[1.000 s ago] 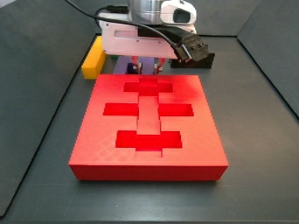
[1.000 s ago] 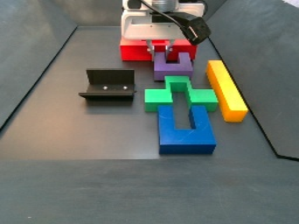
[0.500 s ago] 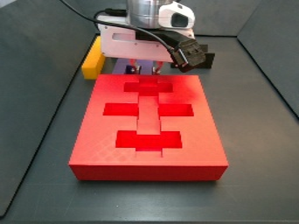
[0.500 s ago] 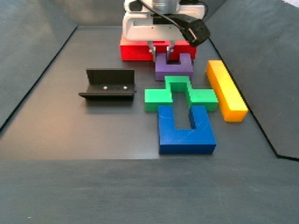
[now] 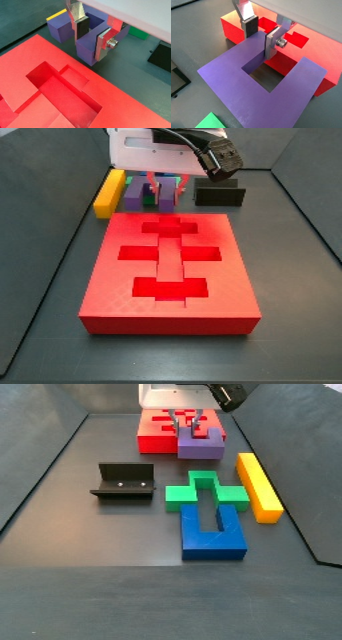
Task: Pick up the purple object. Move up. Place the purple object on the fixture. Regrasp the purple object. Move to above the board. Insert the purple object.
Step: Place the purple object on the fixture.
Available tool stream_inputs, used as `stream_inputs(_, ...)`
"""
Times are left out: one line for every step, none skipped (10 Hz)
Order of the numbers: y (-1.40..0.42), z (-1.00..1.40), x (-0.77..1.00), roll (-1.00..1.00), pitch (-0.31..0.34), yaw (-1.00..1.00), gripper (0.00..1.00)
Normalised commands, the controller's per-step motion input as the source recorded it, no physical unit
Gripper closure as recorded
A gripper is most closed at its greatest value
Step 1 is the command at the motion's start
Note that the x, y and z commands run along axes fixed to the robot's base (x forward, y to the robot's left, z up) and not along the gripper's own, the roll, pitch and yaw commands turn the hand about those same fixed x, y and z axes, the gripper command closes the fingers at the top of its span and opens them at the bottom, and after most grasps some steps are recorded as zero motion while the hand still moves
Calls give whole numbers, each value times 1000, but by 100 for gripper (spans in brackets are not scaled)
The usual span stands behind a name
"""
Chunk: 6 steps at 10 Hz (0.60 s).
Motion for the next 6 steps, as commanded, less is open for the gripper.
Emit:
stream_inputs(34, 186, 140, -480, -71, -209, 100)
stream_inputs(191, 554, 600, -671, 274, -183, 100)
stream_inputs(129, 586, 774, -631, 323, -117, 100)
stream_inputs(126, 626, 794, -651, 297, -91, 100)
stream_inputs(157, 651, 794, -643, 291, -63, 100)
stream_inputs(140, 806, 754, -643, 380, -11, 100)
